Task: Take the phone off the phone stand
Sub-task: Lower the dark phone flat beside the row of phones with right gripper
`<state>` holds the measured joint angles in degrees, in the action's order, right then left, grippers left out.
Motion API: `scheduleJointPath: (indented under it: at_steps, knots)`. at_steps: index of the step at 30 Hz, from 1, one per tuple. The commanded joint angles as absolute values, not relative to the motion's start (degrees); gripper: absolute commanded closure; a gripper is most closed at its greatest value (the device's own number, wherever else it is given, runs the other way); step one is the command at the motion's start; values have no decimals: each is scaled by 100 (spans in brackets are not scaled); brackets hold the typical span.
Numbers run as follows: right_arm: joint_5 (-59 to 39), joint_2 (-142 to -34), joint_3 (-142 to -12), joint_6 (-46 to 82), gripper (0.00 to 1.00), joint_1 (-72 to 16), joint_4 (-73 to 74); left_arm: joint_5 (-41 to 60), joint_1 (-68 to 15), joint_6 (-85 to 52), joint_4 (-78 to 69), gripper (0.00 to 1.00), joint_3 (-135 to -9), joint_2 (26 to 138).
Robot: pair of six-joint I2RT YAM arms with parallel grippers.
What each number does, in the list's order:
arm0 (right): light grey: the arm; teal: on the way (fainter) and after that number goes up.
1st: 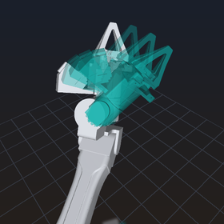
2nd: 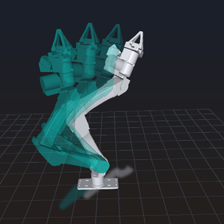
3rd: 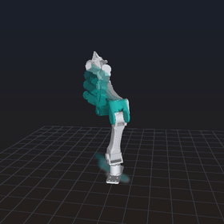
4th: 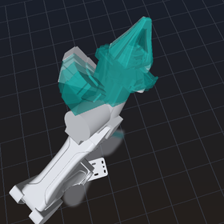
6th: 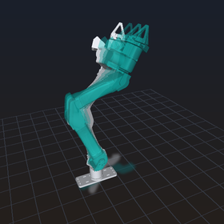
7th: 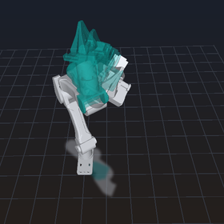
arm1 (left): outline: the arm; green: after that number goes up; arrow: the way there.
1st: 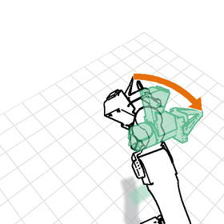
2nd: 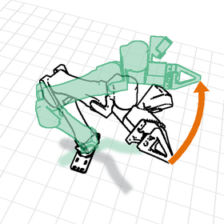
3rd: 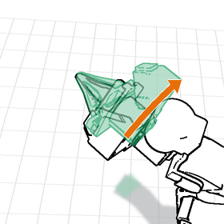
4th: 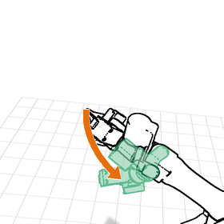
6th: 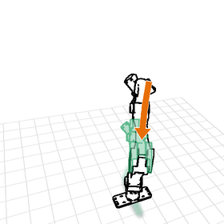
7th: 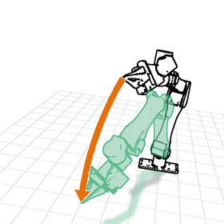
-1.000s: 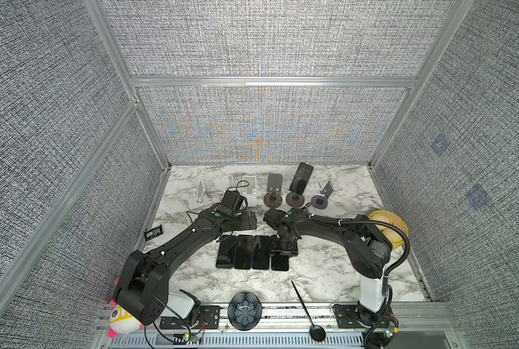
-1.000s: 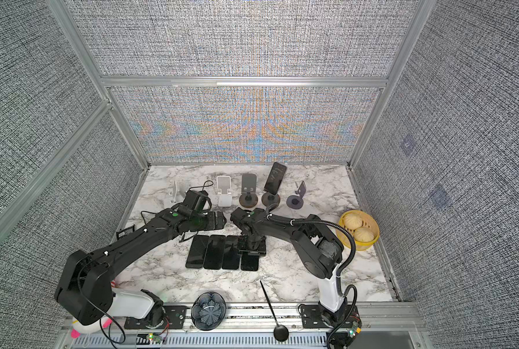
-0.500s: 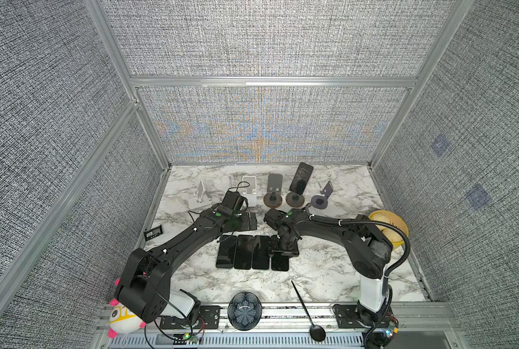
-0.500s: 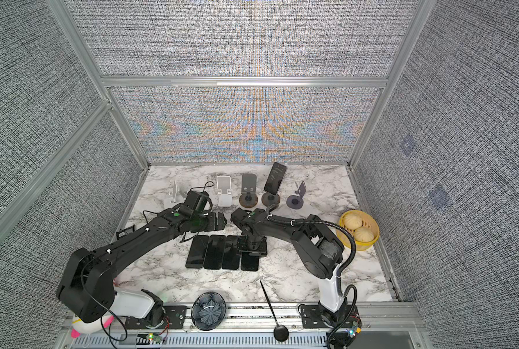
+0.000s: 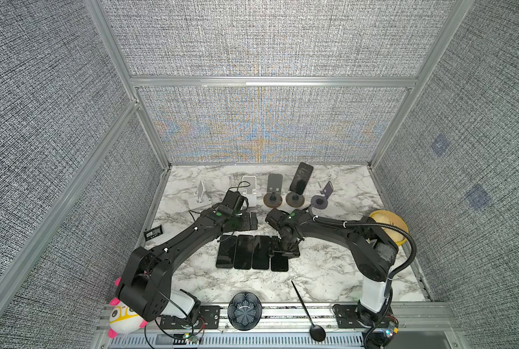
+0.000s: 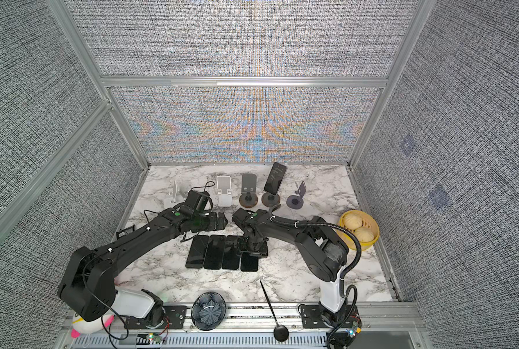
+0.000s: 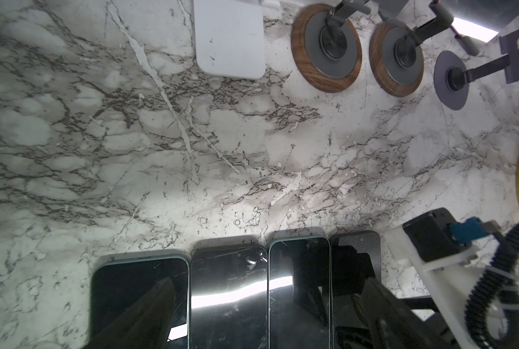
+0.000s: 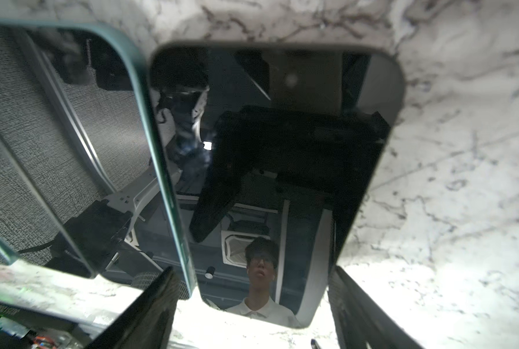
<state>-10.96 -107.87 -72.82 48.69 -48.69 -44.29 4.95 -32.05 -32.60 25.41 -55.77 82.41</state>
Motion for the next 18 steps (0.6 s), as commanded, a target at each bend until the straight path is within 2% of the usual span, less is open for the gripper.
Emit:
scheduleJointPath:
  at_steps: [1,18]
  knots:
    - [-1250,-10675,-7136,4970,22,-4826,-4167,562,-3192,-3270,2505,2,-5617,8263]
    - [-1189,-10667,-7084,4871,22,-4771,-3971,545,-3198,-3261,2646,2,-5643,8156]
